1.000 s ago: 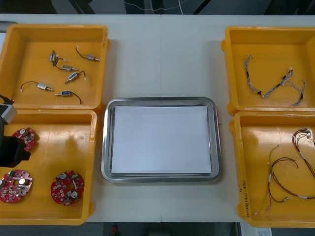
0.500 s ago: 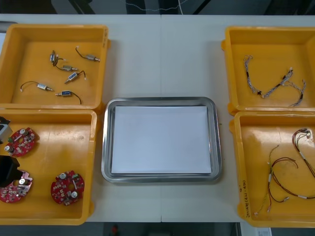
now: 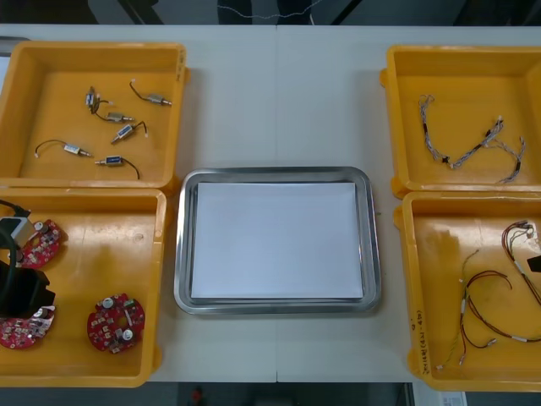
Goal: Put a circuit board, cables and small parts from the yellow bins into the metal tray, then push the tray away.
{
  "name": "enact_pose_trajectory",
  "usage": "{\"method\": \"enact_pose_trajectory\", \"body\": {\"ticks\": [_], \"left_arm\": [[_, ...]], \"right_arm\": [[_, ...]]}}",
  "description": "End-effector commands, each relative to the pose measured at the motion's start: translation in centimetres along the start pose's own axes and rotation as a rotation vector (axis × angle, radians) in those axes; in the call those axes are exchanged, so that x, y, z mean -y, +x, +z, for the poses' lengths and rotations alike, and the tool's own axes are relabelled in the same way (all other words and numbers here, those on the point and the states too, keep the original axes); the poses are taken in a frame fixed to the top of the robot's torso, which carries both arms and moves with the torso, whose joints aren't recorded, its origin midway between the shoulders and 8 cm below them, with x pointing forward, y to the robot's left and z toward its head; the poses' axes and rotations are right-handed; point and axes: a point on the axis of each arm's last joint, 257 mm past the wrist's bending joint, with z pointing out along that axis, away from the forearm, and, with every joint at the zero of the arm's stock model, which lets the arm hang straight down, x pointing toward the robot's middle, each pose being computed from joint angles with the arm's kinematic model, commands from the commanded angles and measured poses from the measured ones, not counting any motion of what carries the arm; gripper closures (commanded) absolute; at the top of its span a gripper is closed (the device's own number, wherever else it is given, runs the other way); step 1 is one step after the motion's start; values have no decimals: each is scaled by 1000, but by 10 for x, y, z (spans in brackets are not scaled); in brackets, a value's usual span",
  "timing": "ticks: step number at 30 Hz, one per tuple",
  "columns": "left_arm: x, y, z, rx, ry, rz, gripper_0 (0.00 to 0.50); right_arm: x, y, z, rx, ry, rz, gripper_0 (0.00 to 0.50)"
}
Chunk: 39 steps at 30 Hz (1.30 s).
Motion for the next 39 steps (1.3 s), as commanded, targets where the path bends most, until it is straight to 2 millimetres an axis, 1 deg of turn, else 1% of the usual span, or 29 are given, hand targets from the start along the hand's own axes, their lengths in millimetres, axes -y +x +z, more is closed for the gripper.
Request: {"method": "enact_pose_trajectory", "body": {"ticks": [1,5,10,14,21,26,30,35,36,37,38,39], "left_arm": [[-20,13,9,-29,-51,6,0],[-22,14,15,-29,-57,4,0],[-23,13,22,-23,-60,6,0],[-26,15,32,-24,-64,5,0],[-27,20,40,-39,-67,4,0],[-26,24,46,-40,-66,6,0],[-28,28,47,-43,-70,8,0],[-27,31,51,-35,-69,15,0],[-27,31,51,-35,-69,17,35],[-28,32,51,-37,-70,16,60],[-27,31,51,-35,-69,17,134],[-28,32,51,-37,-71,16,252]], "right_arm": [[10,16,8,-47,13,-67,0],[14,21,15,-58,11,-68,0],[14,23,24,-53,4,-74,0],[16,18,30,-36,6,-84,0],[15,19,40,-36,26,-107,0],[16,19,52,-19,22,-98,0],[20,23,55,-26,26,-90,0],[22,23,56,-28,39,-91,0],[23,24,57,-29,40,-91,0],[24,24,57,-26,42,-89,0],[25,24,58,-25,42,-87,0],[26,25,60,-23,41,-82,0]]}}
